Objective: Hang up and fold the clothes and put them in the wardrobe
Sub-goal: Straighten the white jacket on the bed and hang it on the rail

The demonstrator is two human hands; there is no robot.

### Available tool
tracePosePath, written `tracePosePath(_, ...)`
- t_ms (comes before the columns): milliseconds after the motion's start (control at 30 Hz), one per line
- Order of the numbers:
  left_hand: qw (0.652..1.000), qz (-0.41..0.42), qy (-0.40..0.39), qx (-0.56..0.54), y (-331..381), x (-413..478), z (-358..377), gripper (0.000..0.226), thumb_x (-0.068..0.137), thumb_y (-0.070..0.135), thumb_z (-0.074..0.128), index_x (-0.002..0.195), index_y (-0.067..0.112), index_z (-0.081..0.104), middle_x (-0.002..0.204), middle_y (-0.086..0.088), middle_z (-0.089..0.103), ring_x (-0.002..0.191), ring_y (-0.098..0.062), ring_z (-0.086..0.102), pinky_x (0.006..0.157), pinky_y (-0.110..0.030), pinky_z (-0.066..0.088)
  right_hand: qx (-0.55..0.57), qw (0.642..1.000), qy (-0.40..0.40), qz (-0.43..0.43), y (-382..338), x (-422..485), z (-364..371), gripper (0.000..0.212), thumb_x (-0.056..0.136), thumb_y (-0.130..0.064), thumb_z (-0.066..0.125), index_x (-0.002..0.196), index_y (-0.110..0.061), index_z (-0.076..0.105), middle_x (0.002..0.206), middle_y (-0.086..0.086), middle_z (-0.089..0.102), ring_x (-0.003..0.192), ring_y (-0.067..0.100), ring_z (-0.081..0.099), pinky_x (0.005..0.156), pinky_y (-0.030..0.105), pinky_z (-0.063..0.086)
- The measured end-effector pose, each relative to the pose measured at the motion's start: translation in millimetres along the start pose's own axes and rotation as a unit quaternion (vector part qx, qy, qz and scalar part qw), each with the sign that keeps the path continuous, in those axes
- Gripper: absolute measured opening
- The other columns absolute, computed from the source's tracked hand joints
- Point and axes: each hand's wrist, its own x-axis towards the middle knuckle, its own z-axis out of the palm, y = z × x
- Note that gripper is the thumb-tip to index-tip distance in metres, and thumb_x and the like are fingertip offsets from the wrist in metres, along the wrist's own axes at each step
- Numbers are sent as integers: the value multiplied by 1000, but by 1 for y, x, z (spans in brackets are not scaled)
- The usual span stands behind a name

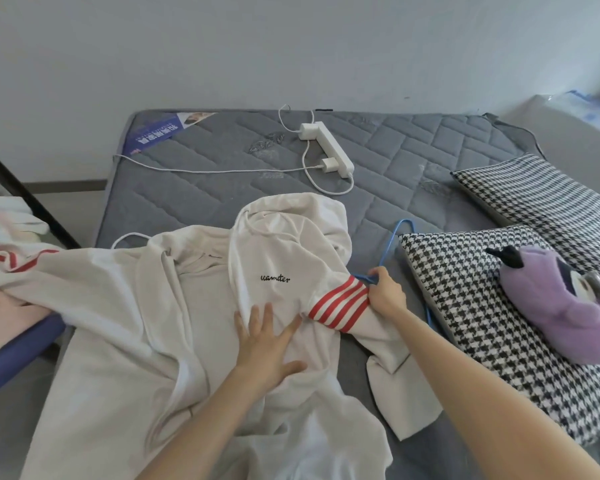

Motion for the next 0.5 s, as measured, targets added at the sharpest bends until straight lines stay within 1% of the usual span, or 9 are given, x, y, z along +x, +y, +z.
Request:
tracePosePath(67, 1000, -4, 5, 2, -1, 1, 1, 84, 85, 73, 39, 148, 46, -9, 158, -20, -12, 144, -43, -11, 108, -65, -12, 26, 999, 33, 10, -2, 5, -3, 18, 98, -15, 40, 114, -20, 48, 113, 12, 60, 89, 27, 52, 73, 33, 39)
tracePosePath(133, 1000, -9, 8, 2, -2, 0, 4, 83, 84, 75, 37, 147, 48, -9, 159, -17, -13, 145, -41, -12, 106, -66, -14, 43, 995, 84, 12, -8, 7, -6, 12, 98, -12, 40, 107, -17, 47, 108, 13, 61, 85, 26, 50, 71, 33, 37)
tracePosePath(233, 1000, -11, 4, 3, -2, 1, 5, 83, 83, 76, 36, 148, 48, -8, 159, -17, -14, 145, -41, -12, 105, -67, -15, 94, 982, 164, 1, -22, 10, -20, 14, 98, -7, 35, 108, -11, 45, 105, 18, 61, 87, 30, 53, 72, 39, 42)
tracePosePath(300, 1000, -9, -3, 8, -2, 3, 3, 83, 83, 76, 35, 148, 47, -7, 159, -17, -13, 145, -41, -11, 105, -67, -15, 139, 970, 198, -11, -37, 13, -37, 17, 100, -7, 33, 111, -8, 45, 105, 20, 62, 85, 31, 56, 71, 41, 43)
tracePosePath(367, 1000, -9, -18, 19, -2, 4, 0, 82, 83, 76, 35, 148, 47, -8, 159, -17, -12, 145, -41, -10, 105, -68, -14, 174, 961, 210, -43, -55, 14, -55, 18, 102, -10, 31, 109, -6, 47, 103, 20, 63, 78, 27, 53, 67, 36, 40)
tracePosePath(433, 999, -7, -27, 18, -4, 4, -3, 80, 85, 74, 36, 148, 47, -5, 159, -17, -10, 145, -40, -8, 105, -68, -13, 188, 955, 206, -98, -75, 9, -71, 21, 103, -10, 29, 109, -5, 48, 101, 14, 64, 71, 20, 51, 62, 29, 39)
tracePosePath(467, 1000, -5, -25, 12, -5, 4, -5, 78, 86, 72, 36, 149, 48, -3, 160, -16, -7, 146, -38, -5, 106, -67, -12, 187, 953, 201, -130, -85, 3, -77, 23, 103, -10, 29, 112, -5, 49, 99, 9, 63, 70, 18, 51, 63, 27, 40)
tracePosePath(500, 1000, -1, -19, 2, -6, 3, -7, 74, 88, 69, 36, 149, 48, 0, 160, -14, -2, 146, -36, -1, 107, -66, -9, 184, 950, 196, -160, -95, -4, -81, 24, 103, -12, 29, 115, -6, 49, 93, 4, 61, 71, 17, 52, 66, 29, 41)
